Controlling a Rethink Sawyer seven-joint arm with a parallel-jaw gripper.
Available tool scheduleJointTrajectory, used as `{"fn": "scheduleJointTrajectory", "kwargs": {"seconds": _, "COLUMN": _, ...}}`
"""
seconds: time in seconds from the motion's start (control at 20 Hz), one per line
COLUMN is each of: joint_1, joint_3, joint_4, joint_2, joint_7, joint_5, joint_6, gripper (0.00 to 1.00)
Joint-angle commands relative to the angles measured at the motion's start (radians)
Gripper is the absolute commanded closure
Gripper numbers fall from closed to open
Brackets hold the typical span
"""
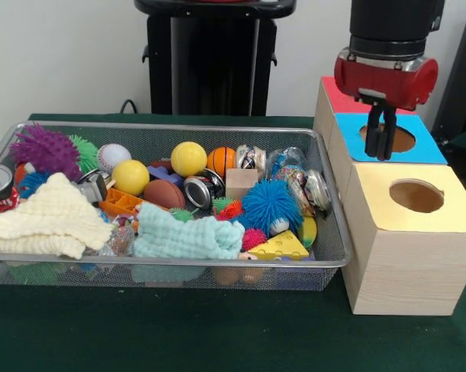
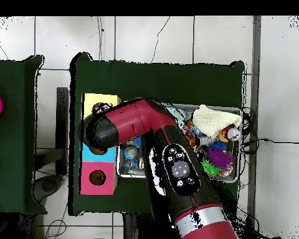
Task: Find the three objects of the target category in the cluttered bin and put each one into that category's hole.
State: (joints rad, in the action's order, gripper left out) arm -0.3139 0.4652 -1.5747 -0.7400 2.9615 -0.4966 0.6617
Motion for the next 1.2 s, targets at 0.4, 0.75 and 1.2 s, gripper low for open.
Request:
{"fn": "scheduleJointTrajectory", "kwargs": {"seconds": 0.4, "joint_1": -0.165, "joint_3": 0.082, "joint_4": 0.238, "joint_2": 0.219, "joint_7": -0.554, "joint_5": -0.078, "joint_6": 0.154, "gripper": 1.00}}
{"fn": "scheduleJointTrajectory", "kwargs": {"seconds": 0.75, "joint_1": -0.156, "joint_3": 0.057, "joint_4": 0.319, "joint_2": 0.294, "joint_7": -0.586, "joint_5": -0.066, "joint_6": 0.142, "gripper": 1.00}}
{"fn": "scheduleJointTrajectory", "kwargs": {"seconds": 1.2, "joint_1": -0.082, "joint_3": -0.009, "joint_4": 0.326, "joint_2": 0.336, "joint_7": -0.448, "joint_5": -0.078, "joint_6": 0.044, "gripper": 1.00}}
